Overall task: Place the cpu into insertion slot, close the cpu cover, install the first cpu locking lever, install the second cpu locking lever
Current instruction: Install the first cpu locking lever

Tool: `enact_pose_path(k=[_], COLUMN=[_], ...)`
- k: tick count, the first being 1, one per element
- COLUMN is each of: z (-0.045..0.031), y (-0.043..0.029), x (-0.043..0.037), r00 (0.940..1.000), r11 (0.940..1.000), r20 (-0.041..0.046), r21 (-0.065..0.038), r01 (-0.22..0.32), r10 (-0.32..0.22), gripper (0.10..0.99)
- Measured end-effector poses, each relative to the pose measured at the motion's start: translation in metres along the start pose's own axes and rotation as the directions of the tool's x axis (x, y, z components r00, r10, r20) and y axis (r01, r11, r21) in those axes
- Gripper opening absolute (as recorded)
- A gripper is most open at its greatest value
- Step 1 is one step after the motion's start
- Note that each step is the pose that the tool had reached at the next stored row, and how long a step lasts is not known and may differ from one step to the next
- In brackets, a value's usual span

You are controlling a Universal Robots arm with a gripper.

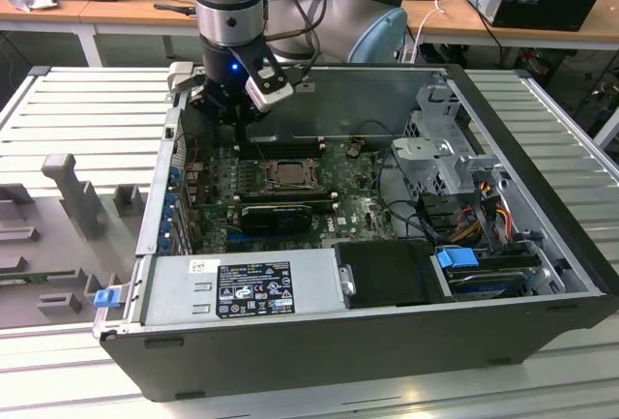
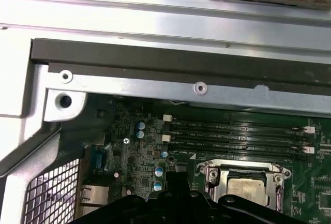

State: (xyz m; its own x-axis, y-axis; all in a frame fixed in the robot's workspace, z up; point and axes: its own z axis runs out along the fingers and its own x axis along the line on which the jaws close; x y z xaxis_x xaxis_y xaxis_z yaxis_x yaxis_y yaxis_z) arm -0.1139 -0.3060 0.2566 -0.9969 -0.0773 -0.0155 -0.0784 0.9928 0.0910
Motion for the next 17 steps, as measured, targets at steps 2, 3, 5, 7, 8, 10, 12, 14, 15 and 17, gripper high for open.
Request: enact_pose_path(k=[2,3,5,7,8,10,12,14,15,17], z=[0.0000,0.0001,0.0002,0.0003,0.0003,0.0006,0.0010,0.0013,0.0015,0.0019], y=[0.0002,0.0003,0.0012,0.0023,0.0031,0.0060,0.0059,0.0054,0.0051,0.0047], x=[0.0000,0.0000,-0.0001,-0.0002,-0.0002,-0.0017,-0.0094,-0.0149,-0.0183,-0.0233], r00=[1.0000,1.0000,1.0000,1.0000,1.0000,1.0000,1.0000,1.0000,1.0000,1.0000], r11=[1.0000,1.0000,1.0000,1.0000,1.0000,1.0000,1.0000,1.0000,1.0000,1.0000], r20=[0.0000,0.0001,0.0001,0.0001,0.0001,0.0001,0.0002,0.0004,0.0004,0.0006], r21=[0.000,0.000,0.000,0.000,0.000,0.000,0.000,0.000,0.000,0.000], r01=[0.000,0.000,0.000,0.000,0.000,0.000,-0.002,-0.004,-0.004,-0.006], r10=[0.000,0.000,0.000,0.000,0.000,0.000,0.002,0.004,0.004,0.006], gripper=[0.106,0.106,0.106,0.106,0.106,0.106,0.106,0.106,0.106,0.106])
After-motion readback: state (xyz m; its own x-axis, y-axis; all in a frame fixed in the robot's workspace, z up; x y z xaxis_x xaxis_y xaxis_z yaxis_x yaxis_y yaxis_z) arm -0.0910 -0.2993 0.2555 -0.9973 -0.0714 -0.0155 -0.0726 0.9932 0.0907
